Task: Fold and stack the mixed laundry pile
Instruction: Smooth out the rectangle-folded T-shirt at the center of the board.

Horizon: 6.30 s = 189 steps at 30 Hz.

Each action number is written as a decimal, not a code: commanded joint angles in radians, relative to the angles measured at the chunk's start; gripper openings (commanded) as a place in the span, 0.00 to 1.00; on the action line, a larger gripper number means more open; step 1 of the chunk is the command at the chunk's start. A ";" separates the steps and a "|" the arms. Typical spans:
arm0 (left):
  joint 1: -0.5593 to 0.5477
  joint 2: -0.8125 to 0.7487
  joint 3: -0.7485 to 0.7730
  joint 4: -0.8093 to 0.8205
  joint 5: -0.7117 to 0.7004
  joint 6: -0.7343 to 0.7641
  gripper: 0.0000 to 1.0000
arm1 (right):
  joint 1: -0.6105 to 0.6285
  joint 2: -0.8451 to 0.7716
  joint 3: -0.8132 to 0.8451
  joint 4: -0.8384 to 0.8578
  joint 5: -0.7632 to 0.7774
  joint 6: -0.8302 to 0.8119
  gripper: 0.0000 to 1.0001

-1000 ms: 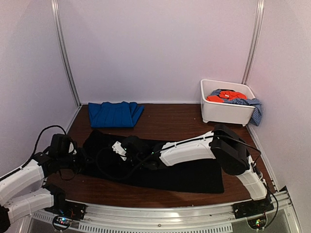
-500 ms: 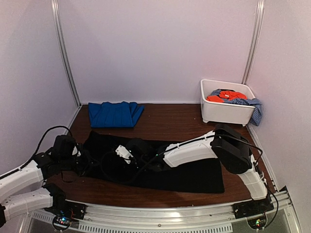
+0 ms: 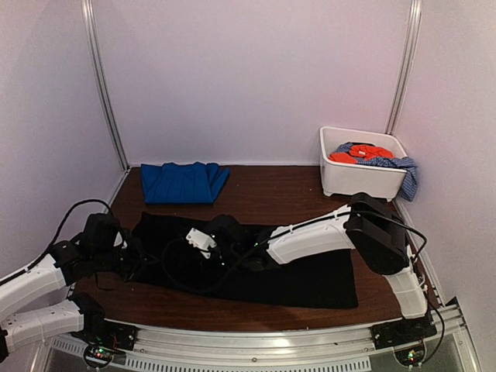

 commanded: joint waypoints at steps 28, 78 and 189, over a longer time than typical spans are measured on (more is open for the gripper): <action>-0.193 0.134 0.065 0.021 -0.199 -0.158 0.00 | -0.026 -0.173 -0.178 0.011 -0.102 -0.094 0.55; 0.080 0.611 0.144 0.322 0.003 -0.054 0.00 | 0.092 -0.018 -0.131 0.138 0.229 -0.109 0.95; -0.338 1.333 1.089 0.196 0.033 1.311 0.70 | -0.915 -0.749 -0.783 -0.272 -0.086 0.254 0.52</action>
